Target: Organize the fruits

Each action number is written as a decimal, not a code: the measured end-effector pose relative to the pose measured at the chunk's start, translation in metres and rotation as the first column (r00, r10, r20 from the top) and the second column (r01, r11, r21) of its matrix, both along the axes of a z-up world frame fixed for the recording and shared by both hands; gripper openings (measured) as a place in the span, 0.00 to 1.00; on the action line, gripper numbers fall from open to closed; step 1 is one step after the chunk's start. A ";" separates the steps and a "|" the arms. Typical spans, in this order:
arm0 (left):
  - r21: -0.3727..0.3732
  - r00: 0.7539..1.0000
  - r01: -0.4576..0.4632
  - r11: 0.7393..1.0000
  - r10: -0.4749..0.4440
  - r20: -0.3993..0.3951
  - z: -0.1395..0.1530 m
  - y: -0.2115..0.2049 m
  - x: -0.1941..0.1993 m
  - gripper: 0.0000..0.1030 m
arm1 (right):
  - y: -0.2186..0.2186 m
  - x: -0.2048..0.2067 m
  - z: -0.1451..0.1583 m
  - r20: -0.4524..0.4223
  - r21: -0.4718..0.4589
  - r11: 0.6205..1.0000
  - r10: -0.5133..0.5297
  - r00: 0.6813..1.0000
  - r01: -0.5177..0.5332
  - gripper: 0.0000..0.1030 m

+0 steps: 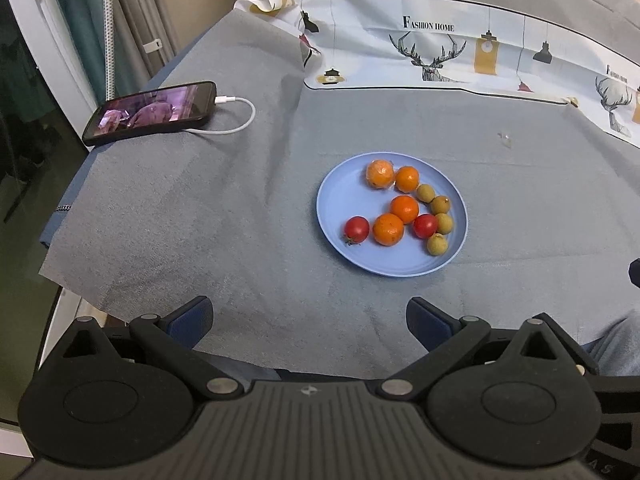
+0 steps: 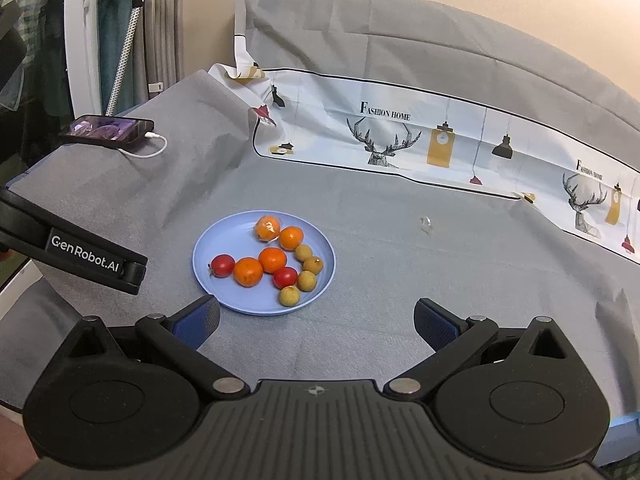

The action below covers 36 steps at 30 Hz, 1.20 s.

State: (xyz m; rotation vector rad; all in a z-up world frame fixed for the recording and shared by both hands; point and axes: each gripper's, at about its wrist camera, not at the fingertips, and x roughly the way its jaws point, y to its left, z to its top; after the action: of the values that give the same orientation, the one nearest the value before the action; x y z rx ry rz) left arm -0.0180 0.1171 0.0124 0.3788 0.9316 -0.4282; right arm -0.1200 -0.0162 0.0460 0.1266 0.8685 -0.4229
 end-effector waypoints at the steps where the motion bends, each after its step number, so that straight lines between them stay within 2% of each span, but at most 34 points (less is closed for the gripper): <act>1: 0.002 1.000 0.000 1.000 0.000 -0.001 0.000 0.000 0.000 1.00 | 0.000 0.000 0.000 -0.001 0.000 1.000 0.001 1.000 -0.001 0.99; 36: 0.013 1.000 -0.007 1.000 0.007 -0.008 -0.004 -0.002 0.002 1.00 | -0.001 0.002 -0.001 -0.003 -0.002 1.000 0.004 1.000 -0.004 0.99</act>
State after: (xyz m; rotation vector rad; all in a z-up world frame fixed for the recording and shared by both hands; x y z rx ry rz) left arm -0.0155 0.1146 0.0083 0.3856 0.9435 -0.4181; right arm -0.1179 -0.0173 0.0452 0.1219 0.8710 -0.4204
